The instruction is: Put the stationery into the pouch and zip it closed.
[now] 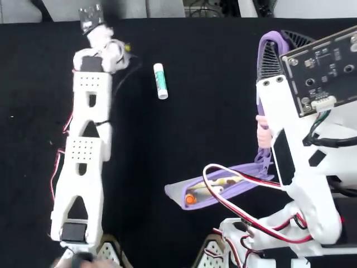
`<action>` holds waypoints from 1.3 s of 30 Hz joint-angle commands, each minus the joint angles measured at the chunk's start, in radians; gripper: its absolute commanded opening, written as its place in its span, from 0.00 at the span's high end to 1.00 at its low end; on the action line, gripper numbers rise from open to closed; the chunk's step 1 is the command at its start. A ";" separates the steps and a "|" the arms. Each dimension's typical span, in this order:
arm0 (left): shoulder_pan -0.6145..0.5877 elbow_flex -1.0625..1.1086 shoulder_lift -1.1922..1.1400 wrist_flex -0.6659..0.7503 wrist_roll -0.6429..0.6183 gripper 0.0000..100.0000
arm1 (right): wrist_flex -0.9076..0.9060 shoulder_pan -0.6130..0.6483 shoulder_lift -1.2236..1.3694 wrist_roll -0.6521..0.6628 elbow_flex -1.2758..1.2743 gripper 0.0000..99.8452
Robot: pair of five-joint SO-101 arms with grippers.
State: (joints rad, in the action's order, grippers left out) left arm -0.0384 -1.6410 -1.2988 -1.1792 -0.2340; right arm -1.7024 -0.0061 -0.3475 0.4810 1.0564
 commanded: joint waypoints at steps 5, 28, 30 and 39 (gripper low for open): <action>0.154 -0.024 0.094 -0.087 0.002 0.80 | 0.000 0.008 -0.004 0.009 0.036 0.99; 0.119 -0.016 -0.011 -0.324 0.284 0.80 | 0.000 0.008 -0.004 0.009 0.036 0.99; 0.070 -0.022 -0.021 -0.321 0.285 0.80 | 0.000 0.008 -0.004 0.009 0.036 0.99; 0.048 -0.025 -0.083 -0.273 0.227 0.80 | 0.000 0.008 -0.004 0.009 0.036 0.99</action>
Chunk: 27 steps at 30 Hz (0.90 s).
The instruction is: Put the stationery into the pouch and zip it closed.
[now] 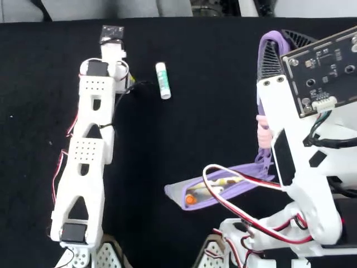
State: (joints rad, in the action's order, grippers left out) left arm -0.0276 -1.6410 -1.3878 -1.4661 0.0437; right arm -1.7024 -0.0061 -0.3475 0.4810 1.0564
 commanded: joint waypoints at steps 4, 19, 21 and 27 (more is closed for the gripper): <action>0.124 -0.024 0.002 0.011 -0.112 0.80 | 0.000 0.006 -0.005 0.009 0.038 0.99; 0.220 -0.025 0.005 0.014 -0.473 0.80 | 0.003 -0.146 -0.096 0.009 0.028 0.99; 0.223 -0.025 -0.003 0.014 -0.557 0.80 | 0.003 -0.147 -0.097 0.009 0.028 0.99; 0.246 -0.016 -0.005 -0.060 -0.868 0.80 | -0.002 -0.149 -0.104 0.009 0.031 0.99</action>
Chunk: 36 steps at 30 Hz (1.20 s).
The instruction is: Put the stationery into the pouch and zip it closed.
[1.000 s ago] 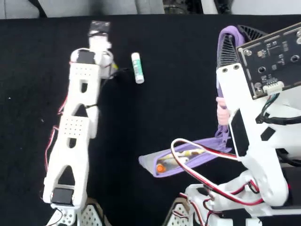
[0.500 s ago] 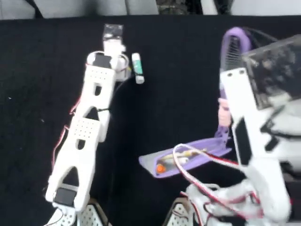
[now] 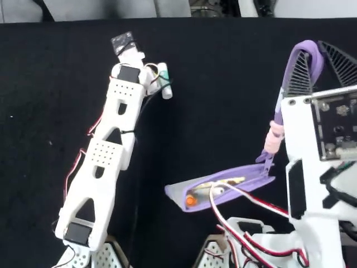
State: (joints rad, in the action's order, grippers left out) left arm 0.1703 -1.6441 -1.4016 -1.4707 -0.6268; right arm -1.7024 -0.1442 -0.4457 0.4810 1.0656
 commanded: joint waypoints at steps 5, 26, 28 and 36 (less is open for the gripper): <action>0.070 -0.015 -0.003 -0.120 -0.212 0.80 | 0.000 -0.011 -0.004 0.009 0.019 0.99; -0.111 -0.015 0.107 0.377 -0.092 0.80 | 0.000 -0.008 -0.002 0.009 0.018 0.99; -0.105 -0.015 0.077 0.433 -0.015 0.80 | 0.000 -0.008 -0.002 0.009 0.018 0.99; -0.117 -0.022 -0.025 0.440 0.094 0.80 | 0.000 -0.008 -0.002 0.009 0.018 0.99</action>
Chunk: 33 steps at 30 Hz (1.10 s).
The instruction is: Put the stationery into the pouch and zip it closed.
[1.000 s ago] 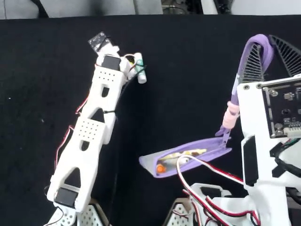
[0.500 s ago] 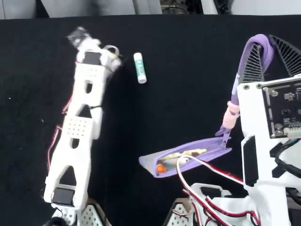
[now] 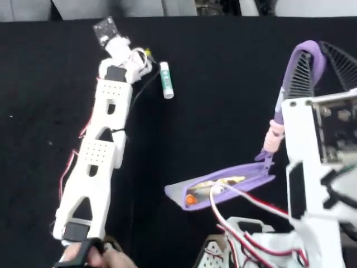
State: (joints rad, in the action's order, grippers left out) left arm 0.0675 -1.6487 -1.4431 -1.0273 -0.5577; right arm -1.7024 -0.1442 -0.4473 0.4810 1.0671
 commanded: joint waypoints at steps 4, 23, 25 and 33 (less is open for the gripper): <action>-0.024 -0.019 0.064 -0.209 0.089 0.80 | 0.000 -0.008 -0.001 0.009 0.016 0.99; 0.381 -0.013 0.127 -0.402 0.041 0.88 | 0.000 -0.006 0.001 0.003 0.016 0.99; 0.384 -0.010 0.064 -0.275 0.041 0.88 | 0.000 -0.006 -0.001 0.005 0.016 0.99; 0.314 -0.016 -0.114 -0.100 0.035 0.88 | 0.000 -0.006 0.002 0.005 0.016 0.99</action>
State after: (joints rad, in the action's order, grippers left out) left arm 0.4158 -1.6809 -1.5244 -1.1653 -0.5163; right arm -1.7024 -0.1442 -0.4473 0.4810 1.0671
